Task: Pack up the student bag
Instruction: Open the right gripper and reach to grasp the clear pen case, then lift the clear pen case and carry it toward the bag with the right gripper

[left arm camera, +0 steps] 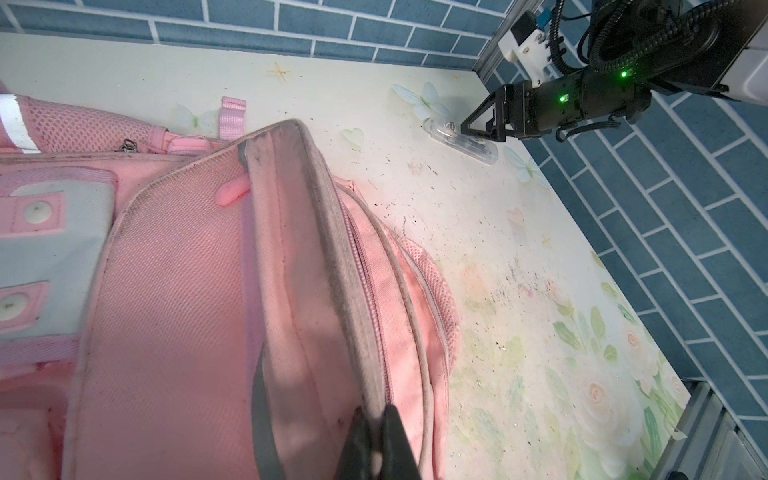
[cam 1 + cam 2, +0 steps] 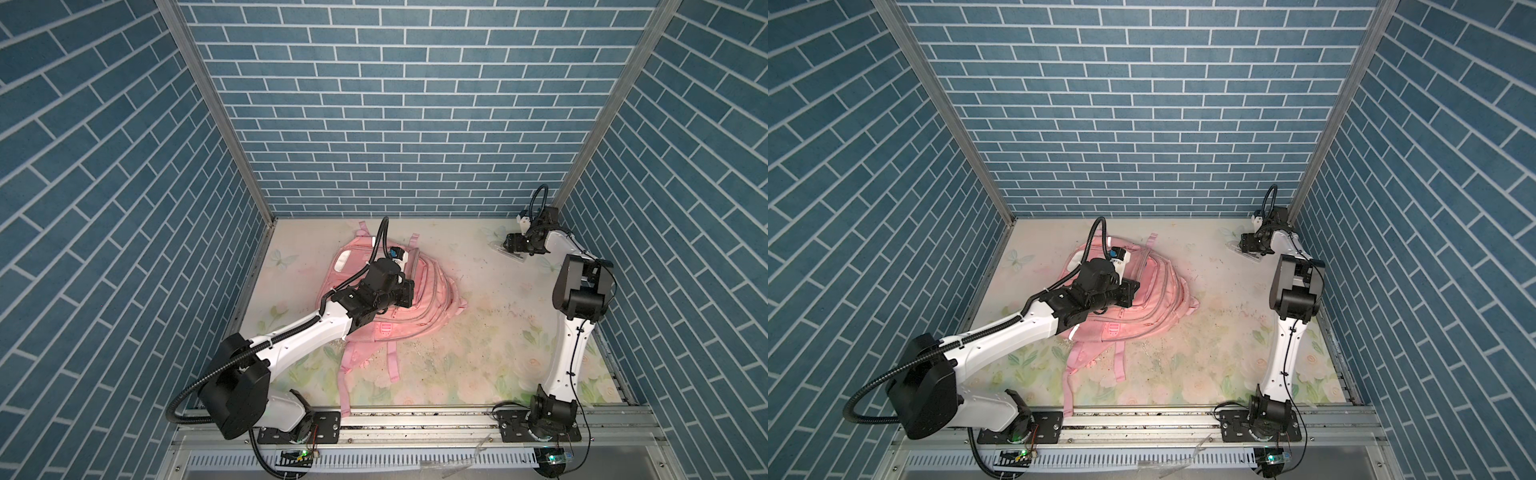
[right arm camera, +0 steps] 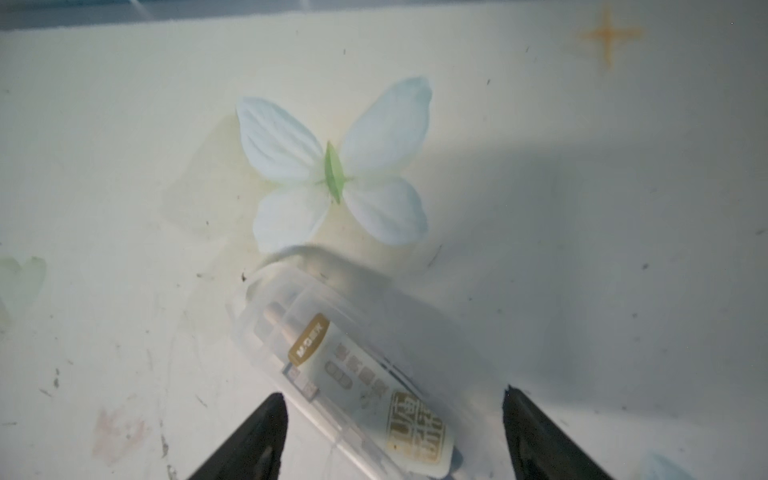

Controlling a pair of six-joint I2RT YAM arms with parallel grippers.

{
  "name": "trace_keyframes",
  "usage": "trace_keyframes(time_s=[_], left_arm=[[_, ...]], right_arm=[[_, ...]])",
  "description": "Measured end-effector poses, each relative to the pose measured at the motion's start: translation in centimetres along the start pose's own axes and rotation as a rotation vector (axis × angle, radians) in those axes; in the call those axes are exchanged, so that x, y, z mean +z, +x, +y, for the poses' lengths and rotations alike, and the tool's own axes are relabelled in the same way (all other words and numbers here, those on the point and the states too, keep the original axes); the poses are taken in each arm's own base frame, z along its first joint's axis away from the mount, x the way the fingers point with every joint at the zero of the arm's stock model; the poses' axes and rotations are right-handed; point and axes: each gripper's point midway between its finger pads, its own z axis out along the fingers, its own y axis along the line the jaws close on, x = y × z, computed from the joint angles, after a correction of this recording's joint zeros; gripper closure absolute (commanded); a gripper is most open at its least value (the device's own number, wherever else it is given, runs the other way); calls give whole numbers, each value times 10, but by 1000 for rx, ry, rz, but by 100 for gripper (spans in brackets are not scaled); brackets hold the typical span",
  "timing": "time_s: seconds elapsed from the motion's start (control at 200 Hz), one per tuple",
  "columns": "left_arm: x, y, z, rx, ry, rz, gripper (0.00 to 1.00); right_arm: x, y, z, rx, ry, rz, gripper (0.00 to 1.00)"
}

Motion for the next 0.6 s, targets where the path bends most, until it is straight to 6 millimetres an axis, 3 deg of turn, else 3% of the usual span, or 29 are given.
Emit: trace_keyframes(time_s=[0.2, 0.42, 0.6], left_arm=[[5, 0, 0, 1, -3, 9, 100], [8, 0, -1, 1, -3, 18, 100], [10, 3, -1, 1, -4, 27, 100]], right_arm=[[1, 13, 8, 18, -49, 46, 24], [0, 26, 10, 21, -32, 66, 22], [2, 28, 8, -12, 55, 86, 30]])
